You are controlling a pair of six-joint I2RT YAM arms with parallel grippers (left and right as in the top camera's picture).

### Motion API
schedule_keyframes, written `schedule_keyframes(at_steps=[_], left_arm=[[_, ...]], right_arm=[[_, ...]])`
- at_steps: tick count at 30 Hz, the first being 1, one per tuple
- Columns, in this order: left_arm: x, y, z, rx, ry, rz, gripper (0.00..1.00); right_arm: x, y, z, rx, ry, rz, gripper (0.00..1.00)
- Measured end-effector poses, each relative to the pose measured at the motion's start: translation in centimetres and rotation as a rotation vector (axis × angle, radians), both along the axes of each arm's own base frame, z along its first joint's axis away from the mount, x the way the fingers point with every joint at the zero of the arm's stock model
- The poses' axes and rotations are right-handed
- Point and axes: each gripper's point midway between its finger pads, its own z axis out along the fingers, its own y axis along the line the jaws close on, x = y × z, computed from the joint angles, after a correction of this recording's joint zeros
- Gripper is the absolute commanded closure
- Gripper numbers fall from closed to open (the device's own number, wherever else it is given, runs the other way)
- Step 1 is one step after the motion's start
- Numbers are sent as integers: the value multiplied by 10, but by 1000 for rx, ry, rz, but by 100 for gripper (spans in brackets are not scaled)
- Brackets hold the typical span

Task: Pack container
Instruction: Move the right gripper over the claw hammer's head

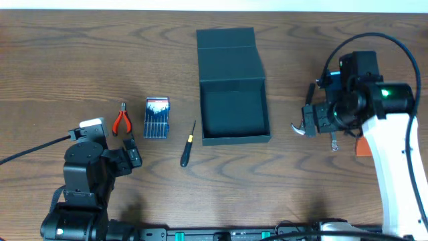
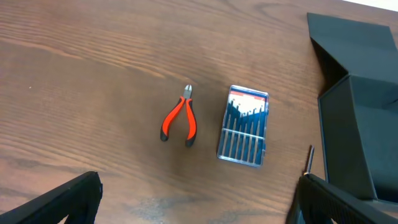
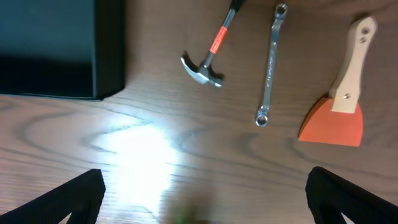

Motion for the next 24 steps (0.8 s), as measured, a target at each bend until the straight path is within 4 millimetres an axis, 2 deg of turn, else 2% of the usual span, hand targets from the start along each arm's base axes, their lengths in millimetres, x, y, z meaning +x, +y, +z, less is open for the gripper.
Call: schedule_keyframes(at_steps=[7, 12, 24], left_arm=[[-3, 0, -3, 2, 17, 0, 2], [-3, 0, -3, 2, 17, 0, 2], [-3, 0, -3, 2, 17, 0, 2]], right_arm=[[21, -3, -28, -9, 58, 11, 1], [50, -2, -41, -14, -7, 39, 1], [61, 0, -93, -27, -20, 150, 1]])
